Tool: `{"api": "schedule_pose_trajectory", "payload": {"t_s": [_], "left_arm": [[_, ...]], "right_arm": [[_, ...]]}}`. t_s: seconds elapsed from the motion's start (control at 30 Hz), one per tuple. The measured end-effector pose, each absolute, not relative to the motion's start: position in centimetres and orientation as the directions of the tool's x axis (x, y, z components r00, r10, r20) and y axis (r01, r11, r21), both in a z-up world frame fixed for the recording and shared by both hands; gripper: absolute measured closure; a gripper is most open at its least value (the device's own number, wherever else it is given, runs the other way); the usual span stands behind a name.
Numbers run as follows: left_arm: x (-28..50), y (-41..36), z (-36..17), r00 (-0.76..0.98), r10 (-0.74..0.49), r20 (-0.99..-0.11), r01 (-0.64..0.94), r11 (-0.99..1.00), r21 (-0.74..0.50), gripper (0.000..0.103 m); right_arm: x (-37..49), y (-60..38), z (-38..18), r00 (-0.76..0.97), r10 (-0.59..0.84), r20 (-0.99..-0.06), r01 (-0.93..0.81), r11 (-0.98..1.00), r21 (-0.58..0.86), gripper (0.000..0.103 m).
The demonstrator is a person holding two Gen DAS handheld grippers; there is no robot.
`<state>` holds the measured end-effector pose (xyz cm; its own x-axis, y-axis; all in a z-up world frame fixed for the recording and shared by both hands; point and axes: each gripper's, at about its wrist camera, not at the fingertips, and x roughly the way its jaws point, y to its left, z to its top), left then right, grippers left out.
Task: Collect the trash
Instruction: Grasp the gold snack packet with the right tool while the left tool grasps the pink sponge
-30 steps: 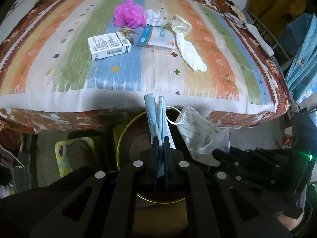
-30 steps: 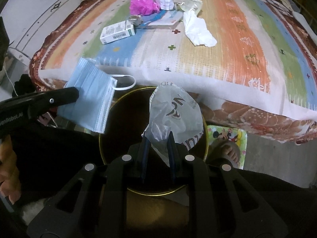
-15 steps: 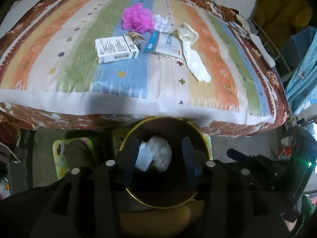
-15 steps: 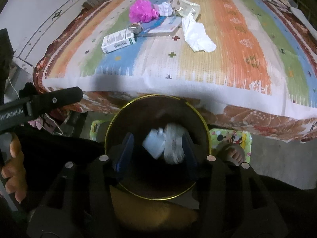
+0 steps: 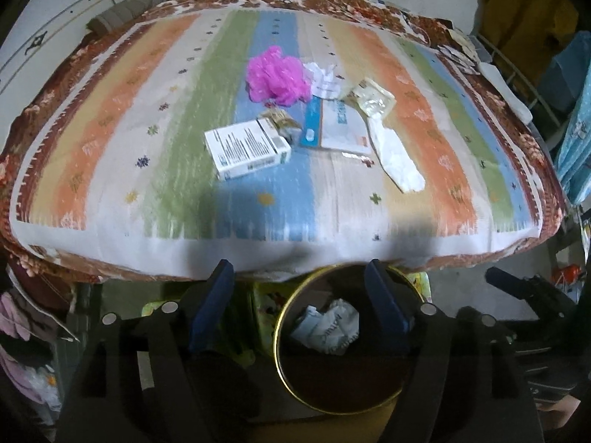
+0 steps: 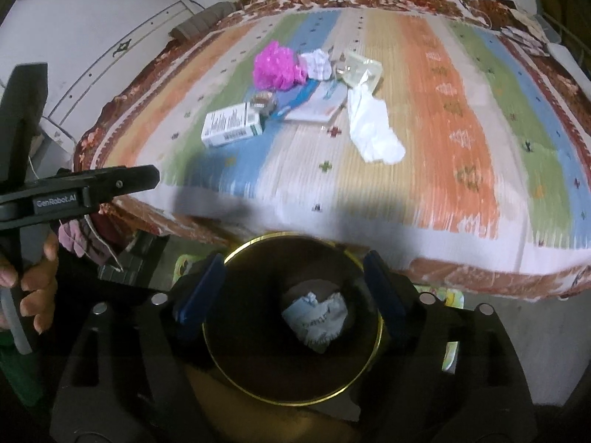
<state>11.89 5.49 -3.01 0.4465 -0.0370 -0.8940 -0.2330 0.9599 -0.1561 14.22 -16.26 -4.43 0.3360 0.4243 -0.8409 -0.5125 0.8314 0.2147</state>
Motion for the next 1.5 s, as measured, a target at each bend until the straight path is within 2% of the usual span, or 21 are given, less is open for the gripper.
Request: {"api": "schedule_pose_trajectory", "payload": {"t_s": [0.1,0.3,0.63,1.07,1.5], "left_arm": [[12.6,6.2,-2.7,0.456,-0.04,-0.889,-0.246,0.954,-0.169,0.023],[14.2,7.2,-2.2,0.464,-0.021,-0.886,-0.262,0.952,-0.16,0.021],[17.1,8.5,-1.8,0.482,0.004,-0.876,-0.281,0.948,-0.15,0.007],[21.4,10.0,-2.1,0.498,0.048,-0.866,-0.285,0.952,-0.111,0.006],[25.9,15.1,-4.5,0.511,0.012,-0.86,-0.353,0.915,-0.197,0.006]], "right_arm": [[15.7,-16.4,-3.7,0.337,0.443,-0.831,-0.508,0.828,0.235,0.024],[18.4,-16.2,-2.6,0.349,0.447,-0.824,-0.51,0.828,0.233,0.018],[22.0,-15.4,-2.1,0.354,0.45,-0.819,-0.51,0.828,0.234,0.011],[25.6,-12.2,-1.4,0.396,0.459,-0.795,-0.564,0.805,0.184,0.009],[30.4,-8.3,-2.6,0.441,0.459,-0.772,-0.625,0.774,0.103,0.009]]}}
